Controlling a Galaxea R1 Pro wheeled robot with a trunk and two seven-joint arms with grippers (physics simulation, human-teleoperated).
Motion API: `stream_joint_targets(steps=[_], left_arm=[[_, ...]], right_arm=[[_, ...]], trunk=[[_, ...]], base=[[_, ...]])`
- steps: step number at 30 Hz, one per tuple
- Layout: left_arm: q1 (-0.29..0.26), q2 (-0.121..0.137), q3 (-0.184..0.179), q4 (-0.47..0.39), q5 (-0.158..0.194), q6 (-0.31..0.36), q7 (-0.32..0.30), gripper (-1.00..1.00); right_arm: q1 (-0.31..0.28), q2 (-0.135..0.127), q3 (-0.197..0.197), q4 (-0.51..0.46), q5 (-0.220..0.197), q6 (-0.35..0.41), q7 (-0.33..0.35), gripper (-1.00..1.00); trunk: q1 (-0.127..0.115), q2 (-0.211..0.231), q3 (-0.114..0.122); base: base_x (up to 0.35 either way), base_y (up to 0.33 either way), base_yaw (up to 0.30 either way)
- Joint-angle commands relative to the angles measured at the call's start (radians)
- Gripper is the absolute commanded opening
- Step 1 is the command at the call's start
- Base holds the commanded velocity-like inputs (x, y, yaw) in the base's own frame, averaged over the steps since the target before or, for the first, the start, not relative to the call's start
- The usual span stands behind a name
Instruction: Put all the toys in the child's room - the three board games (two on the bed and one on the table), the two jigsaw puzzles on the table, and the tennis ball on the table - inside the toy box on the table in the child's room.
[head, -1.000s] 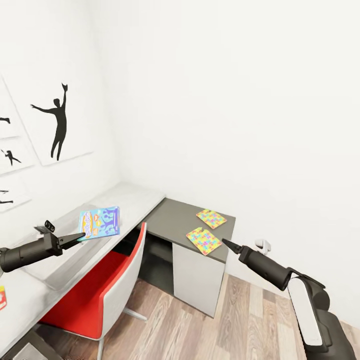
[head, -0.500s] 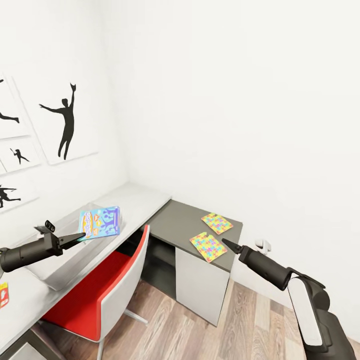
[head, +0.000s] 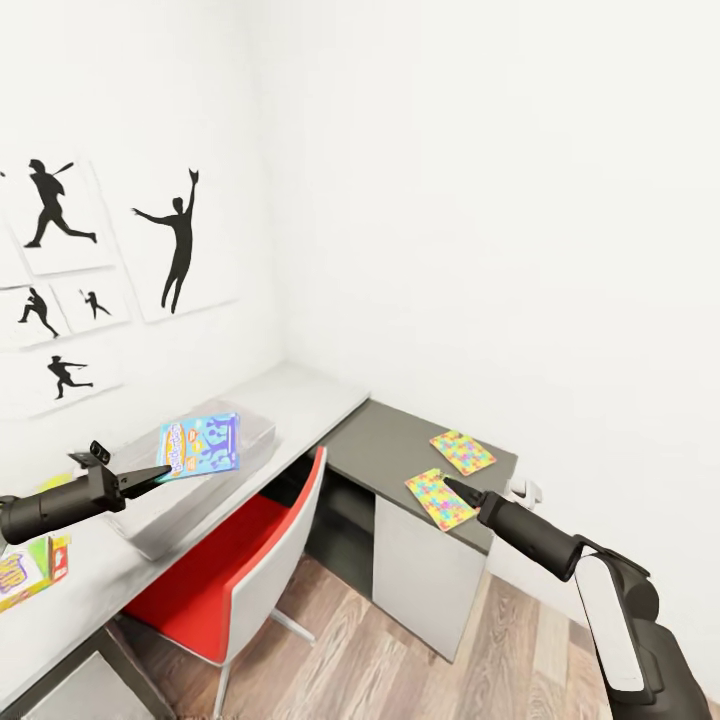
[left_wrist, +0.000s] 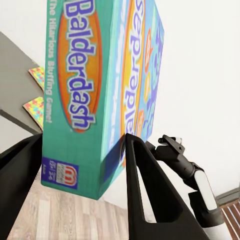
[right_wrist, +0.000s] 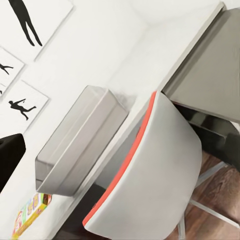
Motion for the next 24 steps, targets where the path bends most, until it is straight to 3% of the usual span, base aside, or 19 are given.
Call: stream_joint_targets(steps=[1, 6, 15, 24], left_arm=[[-0.001, 0.000, 0.000, 0.000, 0.004, 0.009, -0.001, -1.00], [-0.001, 0.000, 0.000, 0.000, 0.004, 0.009, -0.001, -1.00], [-0.001, -0.001, 0.000, 0.000, 0.004, 0.009, -0.001, -1.00], [-0.001, 0.000, 0.000, 0.000, 0.004, 0.009, -0.001, -1.00]], right_arm=[[-0.001, 0.000, -0.002, 0.000, -0.002, 0.006, 0.003, 1.00], [-0.001, 0.000, -0.002, 0.000, -0.004, 0.006, 0.002, 1.00], [-0.001, -0.001, -0.003, 0.000, -0.005, 0.006, 0.003, 1.00], [-0.002, -0.002, -0.003, 0.000, -0.005, -0.020, 0.007, 1.00]], trunk=[[0.001, -0.002, -0.002], [0.001, -0.002, -0.002], [0.001, -0.002, -0.002], [0.001, -0.002, -0.002]], base=[[0.035, -0.034, 0.289], [0.142, -0.089, 0.290], [0.301, -0.016, 0.284], [0.249, 0.014, 0.033]])
